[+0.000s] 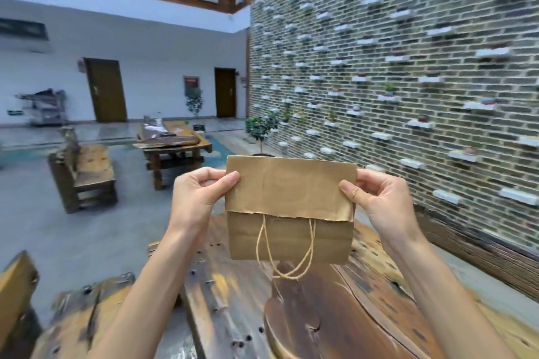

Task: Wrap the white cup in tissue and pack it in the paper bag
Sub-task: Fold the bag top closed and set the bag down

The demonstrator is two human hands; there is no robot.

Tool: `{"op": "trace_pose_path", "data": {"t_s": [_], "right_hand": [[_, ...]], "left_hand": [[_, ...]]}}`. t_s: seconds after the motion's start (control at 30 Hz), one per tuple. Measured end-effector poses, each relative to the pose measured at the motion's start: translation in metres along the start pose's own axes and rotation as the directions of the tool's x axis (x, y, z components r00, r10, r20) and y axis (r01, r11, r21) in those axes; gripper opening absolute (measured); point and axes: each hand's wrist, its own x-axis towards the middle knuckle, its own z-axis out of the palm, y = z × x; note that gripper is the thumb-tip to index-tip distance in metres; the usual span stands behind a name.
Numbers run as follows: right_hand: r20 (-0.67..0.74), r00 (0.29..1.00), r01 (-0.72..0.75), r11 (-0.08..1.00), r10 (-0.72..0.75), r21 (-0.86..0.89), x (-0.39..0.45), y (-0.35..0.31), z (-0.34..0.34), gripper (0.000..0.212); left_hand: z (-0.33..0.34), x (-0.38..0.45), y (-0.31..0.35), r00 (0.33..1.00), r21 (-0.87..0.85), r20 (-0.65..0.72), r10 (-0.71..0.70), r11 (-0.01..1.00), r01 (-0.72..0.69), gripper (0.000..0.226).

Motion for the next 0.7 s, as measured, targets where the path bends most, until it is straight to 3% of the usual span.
{"op": "trace_pose_path", "data": {"t_s": [0.33,0.7], "right_hand": [[0.075,0.997,0.007,0.999,-0.01,0.035,0.07,0.053,0.123,0.02],[0.1,0.995,-0.009,1.0,0.008,0.014,0.173,0.136,0.225,0.018]], "left_hand": [[-0.096,0.083,-0.023,0.997,0.061,-0.072,0.027,0.998,-0.022,0.026],[-0.156,0.208,-0.09,0.993,0.099,-0.115,0.024,0.995,-0.013,0.024]]}}
